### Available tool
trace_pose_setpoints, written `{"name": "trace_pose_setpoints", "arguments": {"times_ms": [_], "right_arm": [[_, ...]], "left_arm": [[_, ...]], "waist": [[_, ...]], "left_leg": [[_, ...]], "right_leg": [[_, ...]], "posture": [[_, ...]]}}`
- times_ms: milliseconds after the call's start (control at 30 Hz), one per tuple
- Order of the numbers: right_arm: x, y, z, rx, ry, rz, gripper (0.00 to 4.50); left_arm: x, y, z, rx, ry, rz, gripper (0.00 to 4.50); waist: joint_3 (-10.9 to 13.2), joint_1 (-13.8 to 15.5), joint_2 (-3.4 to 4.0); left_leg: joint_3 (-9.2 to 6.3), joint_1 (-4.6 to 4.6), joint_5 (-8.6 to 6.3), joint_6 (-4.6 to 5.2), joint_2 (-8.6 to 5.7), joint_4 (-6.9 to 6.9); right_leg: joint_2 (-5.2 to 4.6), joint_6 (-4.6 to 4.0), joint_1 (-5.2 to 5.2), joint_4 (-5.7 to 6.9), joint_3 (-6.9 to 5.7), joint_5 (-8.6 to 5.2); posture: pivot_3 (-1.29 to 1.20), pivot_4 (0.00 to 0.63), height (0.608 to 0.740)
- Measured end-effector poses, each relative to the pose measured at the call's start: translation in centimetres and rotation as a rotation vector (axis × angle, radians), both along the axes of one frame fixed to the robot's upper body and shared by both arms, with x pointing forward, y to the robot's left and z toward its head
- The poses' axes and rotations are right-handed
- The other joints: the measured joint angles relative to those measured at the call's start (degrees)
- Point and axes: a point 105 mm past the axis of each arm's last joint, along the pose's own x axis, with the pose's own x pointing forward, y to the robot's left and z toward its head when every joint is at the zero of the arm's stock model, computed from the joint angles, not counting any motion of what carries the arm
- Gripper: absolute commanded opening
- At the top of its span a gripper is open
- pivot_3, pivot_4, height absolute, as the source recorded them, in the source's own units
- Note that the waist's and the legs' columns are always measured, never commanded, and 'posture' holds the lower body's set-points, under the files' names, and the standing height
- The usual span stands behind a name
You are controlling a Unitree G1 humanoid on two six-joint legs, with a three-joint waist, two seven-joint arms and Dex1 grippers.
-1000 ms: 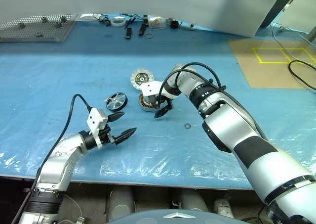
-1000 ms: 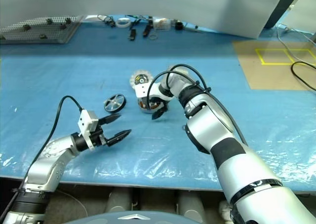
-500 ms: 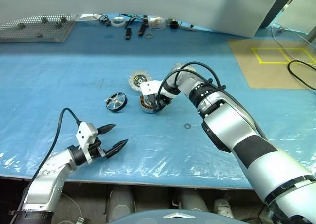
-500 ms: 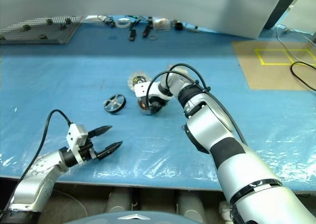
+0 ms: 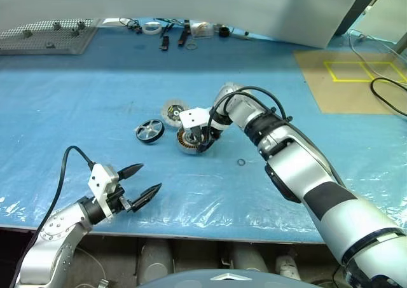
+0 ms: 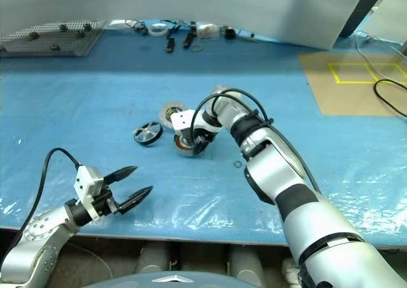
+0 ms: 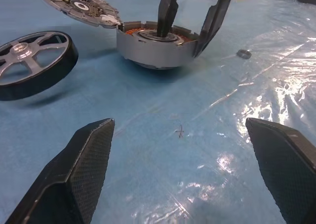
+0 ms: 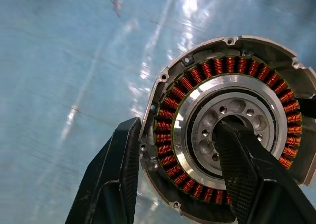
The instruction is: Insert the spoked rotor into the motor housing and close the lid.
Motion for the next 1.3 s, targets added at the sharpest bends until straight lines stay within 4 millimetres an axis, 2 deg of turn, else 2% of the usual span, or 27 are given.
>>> {"name": "trace_pose_setpoints", "arguments": {"times_ms": [233,367,600,900,1067,1167,1300], "right_arm": [[-3.1,-0.7,-0.6,-0.028,0.025,-0.033,1.97],[-4.5,-1.3,-0.9,-0.065,0.043,-0.060,1.97],[-6.0,-2.4,-1.0,-0.122,0.073,-0.110,1.97],[-6.8,-1.4,-1.3,-0.121,0.113,-0.148,1.97],[-6.6,-0.3,-2.0,-0.103,0.145,-0.211,1.97],[-6.5,0.7,-2.3,-0.089,0.152,-0.230,1.97],[-6.5,0.9,-2.4,-0.086,0.151,-0.235,1.97]], "left_arm": [[-0.2,0.2,-0.6,-0.003,0.010,-0.010,4.50],[-0.4,0.1,-0.8,-0.004,0.007,-0.027,4.50],[-0.7,-0.1,-1.4,-0.011,0.031,-0.043,4.50],[-1.0,-0.2,-1.6,-0.012,0.043,-0.049,4.50],[-0.9,-0.2,-1.4,-0.010,0.036,-0.050,4.50],[-0.8,-0.4,-1.2,-0.009,0.030,-0.050,4.50],[-0.6,-0.4,-1.0,-0.008,0.027,-0.047,4.50]], "waist": [[-0.02,0.32,-0.03],[-0.01,0.36,-0.03],[-0.02,0.47,-0.03],[-0.08,0.16,-0.12],[-0.30,-0.18,-0.48],[-0.46,-0.59,-0.75],[-0.49,-0.64,-0.78]], "left_leg": [[-0.01,0.22,-0.06,-0.11,-0.03,-0.05],[0.00,0.69,-0.13,-0.23,-0.04,-0.17],[0.00,0.84,-0.12,-0.27,-0.06,-0.21],[0.00,1.05,-0.14,-0.33,-0.05,-0.28],[0.01,2.06,-0.13,-0.62,-0.01,-0.68],[-0.05,2.66,-0.13,-0.89,0.10,-0.94],[-0.10,2.84,-0.16,-1.07,0.26,-1.01]], "right_leg": [[0.00,0.01,0.25,-0.09,0.01,0.00],[0.00,0.03,0.71,-0.16,0.03,-0.01],[0.00,0.04,0.83,-0.18,0.09,-0.02],[0.01,0.04,0.93,-0.18,0.12,-0.02],[0.25,0.10,1.57,-0.27,0.38,-0.08],[0.55,0.41,1.86,-0.28,0.56,-0.36],[0.90,0.40,1.84,-0.27,0.79,-0.37]], "posture": [[0.00,0.150,0.740],[0.00,0.150,0.740],[0.00,0.150,0.740],[0.00,0.150,0.740],[0.00,0.150,0.740],[0.00,0.150,0.740],[0.00,0.150,0.740]]}}
